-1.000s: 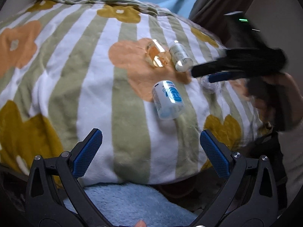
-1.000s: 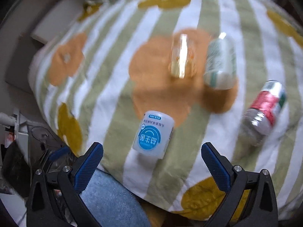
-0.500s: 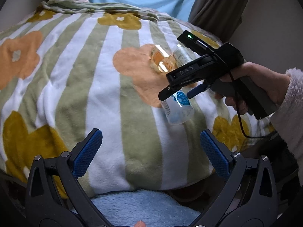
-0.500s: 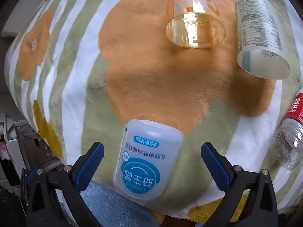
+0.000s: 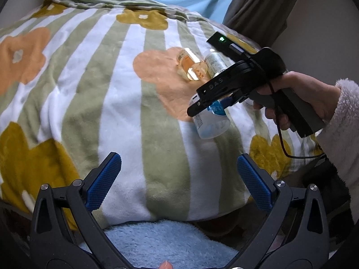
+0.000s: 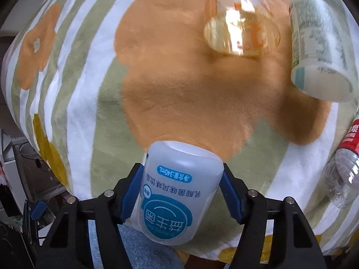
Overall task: Flip cup upside down
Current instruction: 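Grasp the white bottle with the right tool while the left tool releases it, then set the white bottle upright on the duvet with the right tool, then open the right tool and withdraw it from the bottle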
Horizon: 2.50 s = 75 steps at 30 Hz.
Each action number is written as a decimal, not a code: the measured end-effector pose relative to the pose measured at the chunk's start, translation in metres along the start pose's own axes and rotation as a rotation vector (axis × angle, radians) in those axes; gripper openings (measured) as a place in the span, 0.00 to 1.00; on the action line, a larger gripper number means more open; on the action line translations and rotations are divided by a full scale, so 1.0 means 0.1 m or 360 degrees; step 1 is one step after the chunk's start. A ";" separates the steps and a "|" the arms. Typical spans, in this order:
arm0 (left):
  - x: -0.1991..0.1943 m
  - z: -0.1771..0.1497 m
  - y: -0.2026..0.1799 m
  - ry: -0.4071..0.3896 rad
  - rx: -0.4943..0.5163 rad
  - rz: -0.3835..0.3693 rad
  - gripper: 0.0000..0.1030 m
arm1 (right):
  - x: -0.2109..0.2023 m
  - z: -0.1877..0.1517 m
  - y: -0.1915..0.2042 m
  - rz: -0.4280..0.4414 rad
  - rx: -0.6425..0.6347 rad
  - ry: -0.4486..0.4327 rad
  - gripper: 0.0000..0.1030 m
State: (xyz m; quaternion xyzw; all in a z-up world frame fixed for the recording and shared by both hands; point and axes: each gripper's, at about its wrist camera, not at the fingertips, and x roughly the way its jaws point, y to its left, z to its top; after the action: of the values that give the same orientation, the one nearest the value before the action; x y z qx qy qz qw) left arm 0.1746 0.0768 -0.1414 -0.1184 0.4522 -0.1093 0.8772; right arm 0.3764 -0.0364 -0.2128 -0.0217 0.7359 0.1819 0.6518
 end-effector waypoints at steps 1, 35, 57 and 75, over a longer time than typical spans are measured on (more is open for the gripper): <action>-0.01 0.00 0.00 -0.0003 -0.0003 -0.0001 1.00 | -0.03 0.01 0.03 0.0013 -0.0005 -0.0033 0.61; -0.12 -0.05 0.02 -0.0034 -0.0066 0.0025 1.00 | 0.06 -0.87 0.27 -0.0382 -0.0406 -0.1235 0.61; -0.21 -0.03 -0.02 -0.0060 -0.0041 0.0082 1.00 | -0.09 -1.05 0.23 -0.0280 -0.0380 -0.1332 1.00; -1.39 -0.08 -0.51 -0.0656 0.0160 0.0275 1.00 | -1.56 -2.97 0.50 -0.0495 0.0025 -0.1926 1.00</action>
State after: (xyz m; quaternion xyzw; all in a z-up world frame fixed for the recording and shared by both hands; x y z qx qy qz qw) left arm 0.0845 0.0691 -0.0235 -0.0552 0.2660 -0.0298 0.9619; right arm 0.1033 -0.1098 -0.0247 -0.0169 0.2258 0.0594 0.9722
